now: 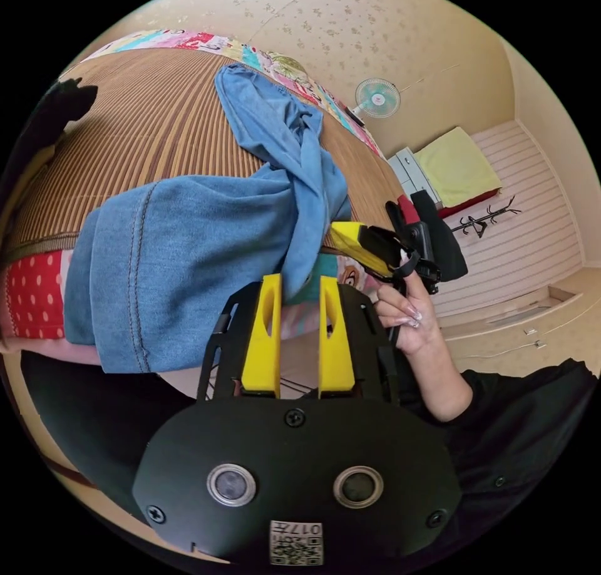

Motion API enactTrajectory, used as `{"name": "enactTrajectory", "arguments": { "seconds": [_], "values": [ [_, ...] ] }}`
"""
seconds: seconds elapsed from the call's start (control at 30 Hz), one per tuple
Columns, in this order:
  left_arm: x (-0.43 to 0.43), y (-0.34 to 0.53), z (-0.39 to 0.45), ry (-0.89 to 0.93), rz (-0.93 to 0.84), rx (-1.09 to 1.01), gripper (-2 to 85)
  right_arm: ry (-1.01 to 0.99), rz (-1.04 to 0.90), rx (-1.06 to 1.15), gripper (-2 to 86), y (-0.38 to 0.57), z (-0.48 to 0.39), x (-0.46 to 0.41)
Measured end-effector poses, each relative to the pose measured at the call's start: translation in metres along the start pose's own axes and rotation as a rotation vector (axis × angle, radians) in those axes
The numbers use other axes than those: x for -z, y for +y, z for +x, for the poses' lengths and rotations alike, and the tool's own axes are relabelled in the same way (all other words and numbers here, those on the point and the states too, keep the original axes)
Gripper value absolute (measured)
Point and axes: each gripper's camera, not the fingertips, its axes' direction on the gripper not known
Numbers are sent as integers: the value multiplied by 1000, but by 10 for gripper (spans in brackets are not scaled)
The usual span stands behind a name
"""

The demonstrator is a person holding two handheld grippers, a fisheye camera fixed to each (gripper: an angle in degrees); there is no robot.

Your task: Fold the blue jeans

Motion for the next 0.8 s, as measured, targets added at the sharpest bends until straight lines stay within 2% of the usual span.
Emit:
{"name": "enactTrajectory", "arguments": {
  "seconds": [0.17, 0.27, 0.43, 0.53, 0.57, 0.7, 0.8],
  "values": [
    [16, -6, -11, -14, 12, 40, 21, 40, 12, -24, 73, 5, -12, 5],
    [38, -6, -19, 54, 33, 39, 20, 60, 8, -2, 40, 8, -27, 1],
    [75, -5, -71, 383, 77, 160, 10, -118, 27, 6, 13, 0, -23, 11],
    [103, -8, -89, 621, 147, 163, 0, -272, 49, 39, 8, -9, -22, 32],
    [110, -9, -91, 649, 156, 161, -2, -282, 47, 51, 7, -11, -24, 36],
    [166, -25, -87, 652, 198, 123, -8, -246, 110, 150, 5, -21, -41, 85],
    [207, -34, -84, 649, 242, 111, -9, -104, 180, 230, 4, -26, -56, 135]
  ]
}}
